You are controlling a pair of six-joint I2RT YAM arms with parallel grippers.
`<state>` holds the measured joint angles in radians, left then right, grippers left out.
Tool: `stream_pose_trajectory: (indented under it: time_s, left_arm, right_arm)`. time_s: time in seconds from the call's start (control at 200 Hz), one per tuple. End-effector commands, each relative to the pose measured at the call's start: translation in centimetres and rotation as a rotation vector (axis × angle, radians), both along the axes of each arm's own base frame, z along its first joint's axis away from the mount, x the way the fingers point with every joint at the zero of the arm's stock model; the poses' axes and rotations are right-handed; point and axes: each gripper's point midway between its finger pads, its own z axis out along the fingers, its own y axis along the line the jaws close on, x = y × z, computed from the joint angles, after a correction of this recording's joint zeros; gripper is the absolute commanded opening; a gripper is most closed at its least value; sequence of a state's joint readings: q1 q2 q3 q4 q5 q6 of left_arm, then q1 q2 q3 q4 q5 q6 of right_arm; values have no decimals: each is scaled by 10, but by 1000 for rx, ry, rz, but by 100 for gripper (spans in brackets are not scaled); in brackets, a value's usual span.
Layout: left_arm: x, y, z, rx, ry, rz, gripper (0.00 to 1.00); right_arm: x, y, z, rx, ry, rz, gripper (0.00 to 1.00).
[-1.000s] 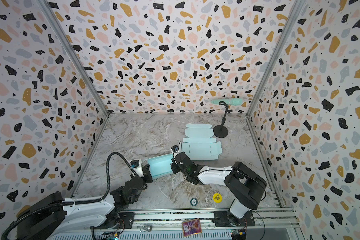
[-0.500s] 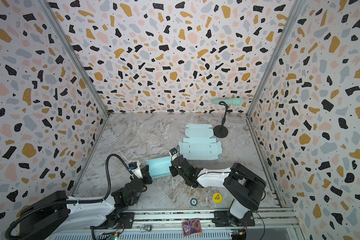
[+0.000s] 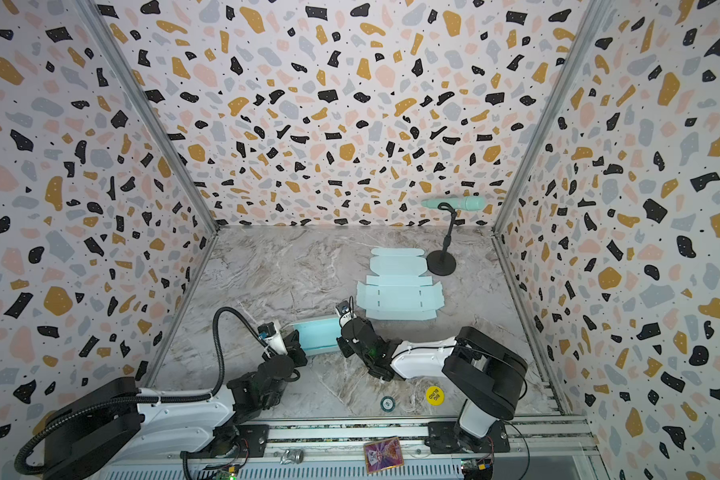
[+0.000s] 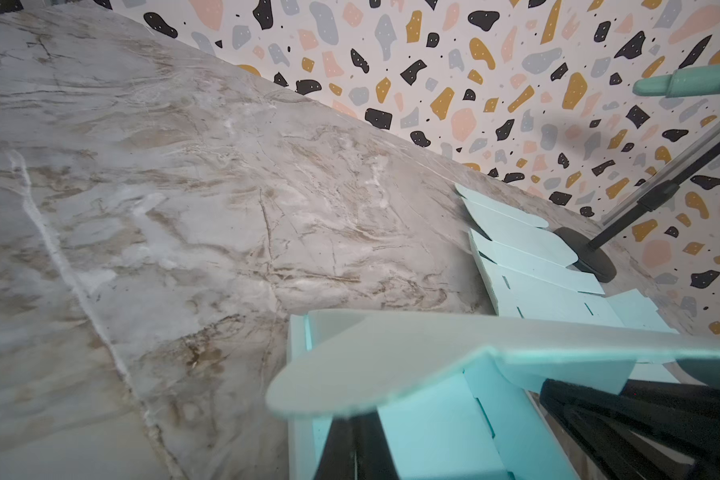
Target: Fold the paper box
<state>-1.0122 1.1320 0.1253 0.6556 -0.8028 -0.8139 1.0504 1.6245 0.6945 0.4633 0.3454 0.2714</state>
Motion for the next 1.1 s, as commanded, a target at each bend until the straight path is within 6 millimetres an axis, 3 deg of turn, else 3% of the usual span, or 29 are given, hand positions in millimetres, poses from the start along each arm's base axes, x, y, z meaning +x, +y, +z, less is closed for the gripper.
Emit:
stream_pose_trajectory:
  time_s: [0.0, 0.155, 0.4, 0.606, 0.856, 0.996, 1.096]
  left_arm:
    - [-6, -14, -5, -53, 34, -58, 0]
    - [-10, -4, -20, 6, 38, -49, 0]
    - [-11, -3, -28, 87, 29, -37, 0]
    - [-9, -1, -34, 123, 48, -12, 0]
    - [-8, -1, -37, 160, 71, 1, 0]
    - [-5, -4, -37, 199, 75, 0, 0]
    - [-5, -4, -36, 205, 72, 0, 0]
  right_arm:
    - [-14, 13, -1, -3, -2, 62, 13]
    - [-17, 9, -8, -9, 4, 63, 13]
    - [-24, 3, 1, 44, -21, 81, 19]
    - [-31, -11, 10, 99, -44, 81, 34]
    - [-53, -44, 21, 185, -91, 99, 57]
    - [-66, -67, 38, 240, -119, 92, 64]
    - [-71, -78, 68, 312, -123, 74, 68]
